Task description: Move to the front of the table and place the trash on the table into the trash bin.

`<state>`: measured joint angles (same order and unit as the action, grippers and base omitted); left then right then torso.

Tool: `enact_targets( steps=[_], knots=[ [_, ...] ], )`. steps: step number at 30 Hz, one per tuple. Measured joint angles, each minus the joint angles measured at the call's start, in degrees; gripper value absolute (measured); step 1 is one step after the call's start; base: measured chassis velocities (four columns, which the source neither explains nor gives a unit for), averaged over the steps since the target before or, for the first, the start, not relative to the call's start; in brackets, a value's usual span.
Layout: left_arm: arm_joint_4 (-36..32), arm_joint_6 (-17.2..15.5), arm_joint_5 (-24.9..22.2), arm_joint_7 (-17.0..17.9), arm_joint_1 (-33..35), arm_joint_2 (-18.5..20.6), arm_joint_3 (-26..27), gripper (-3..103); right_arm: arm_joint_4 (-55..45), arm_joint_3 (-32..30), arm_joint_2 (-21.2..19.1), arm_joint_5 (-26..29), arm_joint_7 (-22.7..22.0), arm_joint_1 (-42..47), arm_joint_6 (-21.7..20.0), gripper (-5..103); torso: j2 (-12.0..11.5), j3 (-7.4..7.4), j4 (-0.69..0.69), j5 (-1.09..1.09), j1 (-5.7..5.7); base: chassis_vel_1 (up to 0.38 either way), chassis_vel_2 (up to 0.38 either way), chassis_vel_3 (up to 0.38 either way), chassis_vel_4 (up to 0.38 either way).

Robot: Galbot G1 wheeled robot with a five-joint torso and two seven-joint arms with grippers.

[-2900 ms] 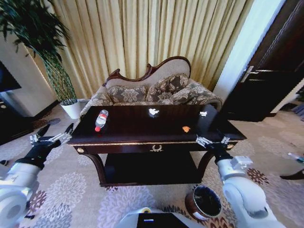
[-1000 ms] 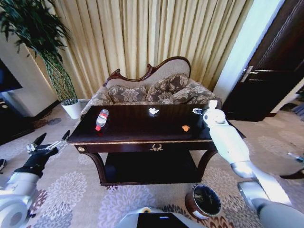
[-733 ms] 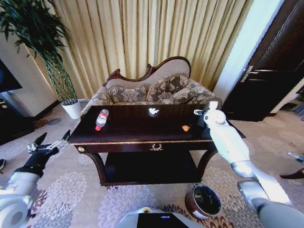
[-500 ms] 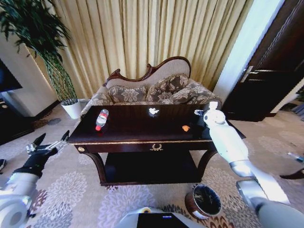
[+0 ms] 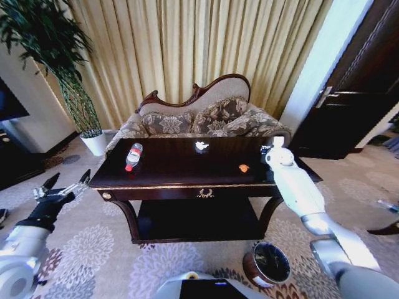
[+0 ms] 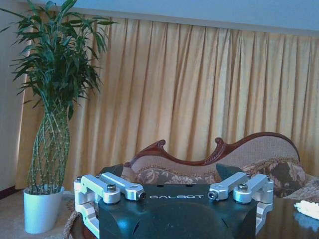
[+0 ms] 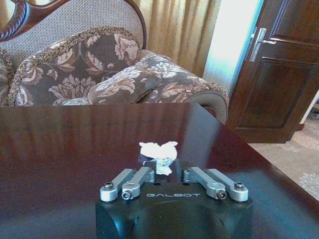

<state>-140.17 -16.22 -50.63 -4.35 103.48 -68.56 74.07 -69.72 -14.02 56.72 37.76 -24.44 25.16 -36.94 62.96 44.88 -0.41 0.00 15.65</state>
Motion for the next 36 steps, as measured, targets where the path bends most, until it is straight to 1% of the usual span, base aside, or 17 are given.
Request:
enact_targets(
  steps=[1,2,4,6,7,17,21,24,25,26,27,28,29,31,33,34,36],
  knots=[
    [0.00,0.00,-0.19,-0.16,-0.01,0.00,0.13,100,-0.05,-0.06,-0.05,0.00,0.02,0.12,0.14,16,0.00,0.00,0.00,0.00,0.00,0.000,0.000,0.000,0.000],
    [0.00,0.00,-0.19,-0.16,-0.01,0.00,0.13,100,-0.05,-0.06,-0.05,0.00,0.02,0.12,0.14,16,0.00,0.00,0.00,0.00,0.00,0.000,0.000,0.000,0.000],
    [0.00,0.00,-0.51,-0.52,-0.01,0.02,0.41,100,-0.23,-0.15,-0.05,-0.01,0.02,0.30,0.34,5,0.00,0.00,0.00,0.00,0.00,0.000,0.000,0.000,0.000],
    [0.00,0.00,-0.62,-0.64,0.01,0.04,0.52,100,-0.32,-0.16,-0.05,-0.01,0.02,0.40,0.45,5,0.00,0.00,0.01,0.00,0.00,0.000,0.000,0.000,0.000],
    [0.02,0.00,-0.80,-0.85,0.03,0.06,0.72,100,-0.49,-0.19,-0.06,-0.01,0.02,0.57,0.59,1,0.00,0.00,0.00,0.00,0.00,0.000,0.000,0.000,0.000],
    [0.16,0.01,-1.33,-1.38,0.24,0.13,1.30,100,-1.72,-0.66,-0.34,0.30,-0.27,1.62,0.98,0,0.00,0.00,0.01,0.00,0.00,0.000,0.000,0.000,0.000],
    [0.16,0.01,-1.55,-1.39,0.27,0.13,1.50,100,-3.60,-1.43,-0.73,1.28,-0.62,2.58,2.25,0,0.00,0.00,0.01,0.00,0.00,0.000,0.000,0.000,0.000],
    [0.28,0.02,-1.75,-1.40,0.06,0.24,1.73,100,-10.78,-4.06,-2.40,3.65,-0.11,5.73,5.63,0,0.00,0.00,0.01,0.01,0.00,0.000,0.000,0.000,0.000],
    [0.28,0.02,-1.75,-1.40,0.06,0.24,1.73,100,-10.78,-4.06,-2.40,3.65,-0.11,5.73,5.63,0,0.00,0.00,0.01,0.01,0.00,0.000,0.000,0.000,0.000],
    [0.47,0.02,-1.75,-1.40,-0.17,0.21,1.73,100,-14.25,-5.59,-3.13,4.50,0.32,7.32,7.13,0,0.00,0.00,0.00,-0.01,0.00,0.000,0.000,0.000,0.000],
    [0.47,0.02,-1.75,-1.40,-0.17,0.21,1.73,100,-14.25,-5.59,-3.13,4.50,0.32,7.32,7.13,0,0.00,0.00,0.00,-0.01,0.00,0.000,0.000,0.000,0.000],
    [0.63,0.01,-1.75,-1.39,-0.37,0.16,1.76,100,-16.97,-6.88,-3.78,5.12,0.63,8.64,8.22,0,0.00,0.00,0.00,0.00,0.00,0.000,0.000,0.000,0.000],
    [1.35,-0.03,-1.93,-1.45,-0.59,-0.14,2.33,100,-26.79,-11.80,-6.90,6.99,2.89,15.02,10.84,0,0.00,-0.01,-0.01,-0.01,0.00,0.000,0.000,0.000,0.000],
    [1.48,-0.03,-1.96,-1.56,-0.55,-0.17,2.46,100,-28.39,-12.52,-7.49,7.24,3.17,16.39,11.30,0,0.00,-0.01,-0.01,-0.01,0.00,0.000,0.000,0.000,0.000],
    [1.97,0.25,-2.01,-1.97,-0.32,-0.37,2.88,100,-35.01,-15.10,-9.72,7.54,4.05,22.67,13.08,0,0.00,-0.01,-0.01,0.01,0.00,0.000,0.000,0.000,0.000],
    [1.97,0.25,-2.01,-1.97,-0.32,-0.37,2.88,100,-35.01,-15.10,-9.72,7.54,4.05,22.67,13.08,0,0.00,-0.01,-0.01,0.01,0.00,0.000,0.000,0.000,0.000],
    [2.12,0.54,-2.03,-2.10,-0.22,-0.47,3.09,100,-40.85,-17.27,-10.65,7.67,4.39,27.69,13.63,0,0.00,-0.01,0.00,0.00,0.00,0.000,0.000,0.000,0.000]
  ],
)
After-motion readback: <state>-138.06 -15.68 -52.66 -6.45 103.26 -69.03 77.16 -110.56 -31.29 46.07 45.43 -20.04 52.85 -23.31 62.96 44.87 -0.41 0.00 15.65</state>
